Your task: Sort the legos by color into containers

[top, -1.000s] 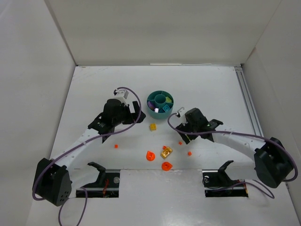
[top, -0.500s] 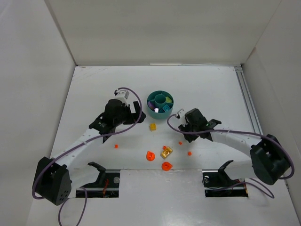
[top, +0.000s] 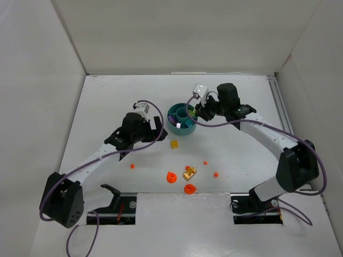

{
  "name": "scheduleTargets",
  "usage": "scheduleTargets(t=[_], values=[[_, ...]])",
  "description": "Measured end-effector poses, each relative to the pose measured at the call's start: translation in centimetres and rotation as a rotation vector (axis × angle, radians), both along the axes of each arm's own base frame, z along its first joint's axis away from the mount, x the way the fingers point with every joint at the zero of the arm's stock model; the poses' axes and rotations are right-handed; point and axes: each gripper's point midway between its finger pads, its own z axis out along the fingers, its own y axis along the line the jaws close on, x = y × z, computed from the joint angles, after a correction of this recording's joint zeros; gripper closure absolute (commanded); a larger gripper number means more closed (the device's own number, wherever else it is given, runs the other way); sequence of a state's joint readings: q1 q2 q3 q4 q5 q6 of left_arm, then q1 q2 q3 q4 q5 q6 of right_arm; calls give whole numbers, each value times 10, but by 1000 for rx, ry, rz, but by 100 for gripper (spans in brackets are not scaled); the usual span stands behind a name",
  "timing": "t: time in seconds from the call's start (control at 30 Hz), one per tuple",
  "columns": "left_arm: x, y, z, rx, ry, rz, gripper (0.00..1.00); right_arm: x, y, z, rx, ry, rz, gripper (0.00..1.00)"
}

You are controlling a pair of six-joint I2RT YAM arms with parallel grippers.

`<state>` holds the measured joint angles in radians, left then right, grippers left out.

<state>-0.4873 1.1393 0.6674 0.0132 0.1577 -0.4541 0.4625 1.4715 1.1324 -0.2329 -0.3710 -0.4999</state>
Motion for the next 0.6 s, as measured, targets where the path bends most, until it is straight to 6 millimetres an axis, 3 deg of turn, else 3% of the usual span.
scheduleTargets(t=[0.07, 0.2, 0.4, 0.6], values=[[1, -1, -3, 2, 5, 0, 0, 15, 3, 1, -5, -25, 55, 73], [2, -2, -11, 13, 27, -4, 0, 36, 3, -17, -57, -39, 125, 69], [-1, -8, -24, 37, 57, -18, 0, 36, 7, -44, -116, -21, 211, 66], [2, -20, -34, 79, 72, -24, 0, 41, 15, -45, -134, -40, 246, 59]])
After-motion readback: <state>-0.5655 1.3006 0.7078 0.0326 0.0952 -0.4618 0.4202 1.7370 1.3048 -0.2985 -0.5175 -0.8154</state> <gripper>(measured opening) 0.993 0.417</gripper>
